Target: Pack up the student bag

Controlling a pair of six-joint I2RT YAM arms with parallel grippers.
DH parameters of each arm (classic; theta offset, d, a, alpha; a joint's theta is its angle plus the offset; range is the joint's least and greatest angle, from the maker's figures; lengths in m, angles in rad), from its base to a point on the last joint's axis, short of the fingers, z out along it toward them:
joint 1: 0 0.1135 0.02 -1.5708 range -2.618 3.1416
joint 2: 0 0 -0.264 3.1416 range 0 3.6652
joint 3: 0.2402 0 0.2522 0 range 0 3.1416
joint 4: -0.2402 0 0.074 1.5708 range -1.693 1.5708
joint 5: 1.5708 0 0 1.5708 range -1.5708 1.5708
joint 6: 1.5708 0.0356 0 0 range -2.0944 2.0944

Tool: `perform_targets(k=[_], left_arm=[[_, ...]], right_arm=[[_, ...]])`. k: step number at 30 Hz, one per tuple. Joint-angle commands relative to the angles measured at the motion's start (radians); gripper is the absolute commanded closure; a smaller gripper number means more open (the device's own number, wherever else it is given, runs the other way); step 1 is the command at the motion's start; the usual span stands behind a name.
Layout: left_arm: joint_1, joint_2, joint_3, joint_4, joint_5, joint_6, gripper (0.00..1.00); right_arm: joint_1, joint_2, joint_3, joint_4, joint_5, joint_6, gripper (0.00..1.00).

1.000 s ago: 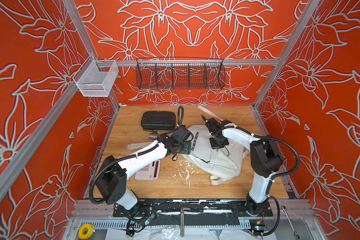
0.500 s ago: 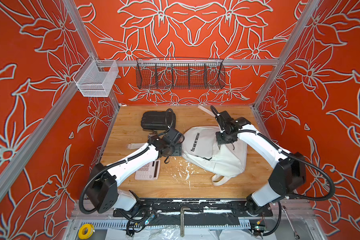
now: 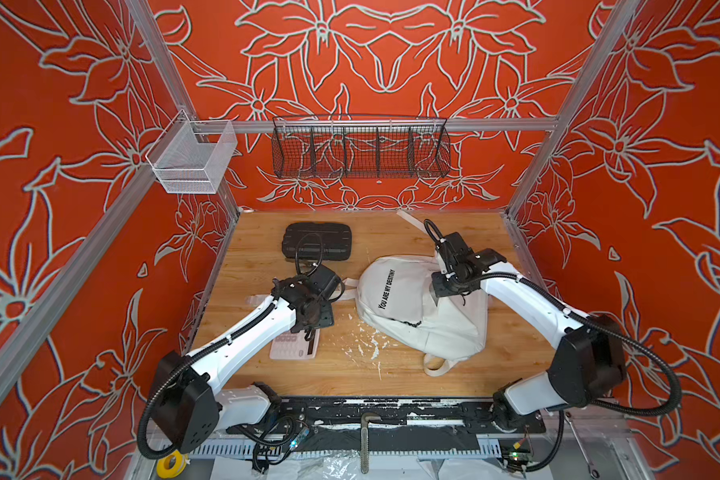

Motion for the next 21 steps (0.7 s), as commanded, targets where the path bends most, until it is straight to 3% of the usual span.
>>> perform_targets(k=[1,7,12,21], left_arm=[[0.005,0.078,-0.017,-0.045,-0.009,0.006,0.3],[0.005,0.197,-0.011,0.002,0.024,0.061,0.3],[0.004,0.28,0.007,0.001,0.023,0.092,0.37],[0.004,0.348,0.016,0.044,0.114,0.105,0.64]], right_arm=[[-0.002,0.004,0.0,0.048,-0.023,-0.01,1.0],[-0.002,-0.01,-0.023,0.059,-0.025,0.001,1.0],[-0.002,-0.023,-0.05,0.071,-0.03,0.016,1.0],[-0.002,-0.024,-0.068,0.087,-0.029,0.024,1.0]])
